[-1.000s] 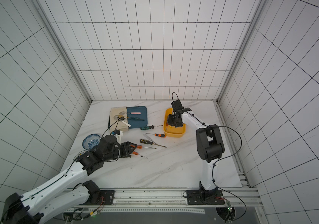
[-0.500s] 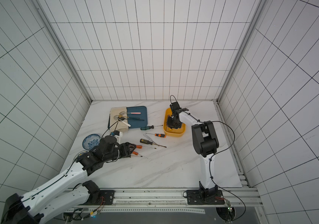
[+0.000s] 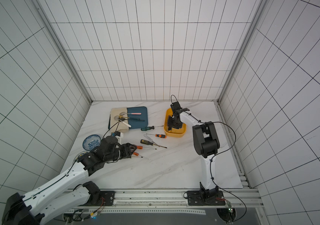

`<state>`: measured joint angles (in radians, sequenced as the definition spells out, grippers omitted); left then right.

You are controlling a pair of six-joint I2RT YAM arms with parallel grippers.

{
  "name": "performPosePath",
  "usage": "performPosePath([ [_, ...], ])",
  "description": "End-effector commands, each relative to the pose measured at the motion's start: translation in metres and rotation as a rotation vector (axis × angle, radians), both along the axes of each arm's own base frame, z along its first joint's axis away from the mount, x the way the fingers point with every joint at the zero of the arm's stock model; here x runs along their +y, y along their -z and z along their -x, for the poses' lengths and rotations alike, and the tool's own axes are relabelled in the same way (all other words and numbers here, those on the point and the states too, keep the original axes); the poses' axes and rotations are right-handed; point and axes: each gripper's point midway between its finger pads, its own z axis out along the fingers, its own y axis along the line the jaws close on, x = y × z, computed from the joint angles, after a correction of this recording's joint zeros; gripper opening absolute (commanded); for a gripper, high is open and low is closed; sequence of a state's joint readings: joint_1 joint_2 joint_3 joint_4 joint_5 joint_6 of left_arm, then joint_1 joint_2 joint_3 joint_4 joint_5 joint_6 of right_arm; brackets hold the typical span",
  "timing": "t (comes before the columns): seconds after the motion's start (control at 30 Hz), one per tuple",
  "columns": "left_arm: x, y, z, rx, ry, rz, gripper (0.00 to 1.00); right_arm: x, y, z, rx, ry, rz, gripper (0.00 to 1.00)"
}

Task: Put the screwdriver on the desktop into the storage box
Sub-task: Place the screwdriver in the storage box.

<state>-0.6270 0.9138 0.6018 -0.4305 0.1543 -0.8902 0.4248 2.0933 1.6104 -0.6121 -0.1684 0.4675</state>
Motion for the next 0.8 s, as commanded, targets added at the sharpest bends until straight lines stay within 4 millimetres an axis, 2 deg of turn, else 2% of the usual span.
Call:
performPosePath([
  [0.0, 0.001, 0.003, 0.001, 0.009, 0.001, -0.004, 0.62, -0.003, -0.033, -0.003, -0.055, 0.0, -0.015, 0.4],
  [0.17, 0.004, 0.006, 0.0, 0.017, -0.016, -0.017, 0.62, -0.005, -0.05, 0.004, -0.083, -0.003, -0.025, 0.4],
  [0.37, 0.007, 0.014, 0.0, 0.046, -0.029, -0.041, 0.62, -0.011, -0.071, 0.024, -0.116, -0.006, -0.043, 0.4],
  [0.6, 0.017, 0.03, 0.002, 0.113, -0.078, -0.091, 0.61, -0.015, -0.091, 0.058, -0.148, -0.027, -0.065, 0.4],
  [0.77, 0.022, 0.04, 0.004, 0.156, -0.105, -0.11, 0.61, -0.016, -0.096, 0.089, -0.164, -0.042, -0.083, 0.4],
])
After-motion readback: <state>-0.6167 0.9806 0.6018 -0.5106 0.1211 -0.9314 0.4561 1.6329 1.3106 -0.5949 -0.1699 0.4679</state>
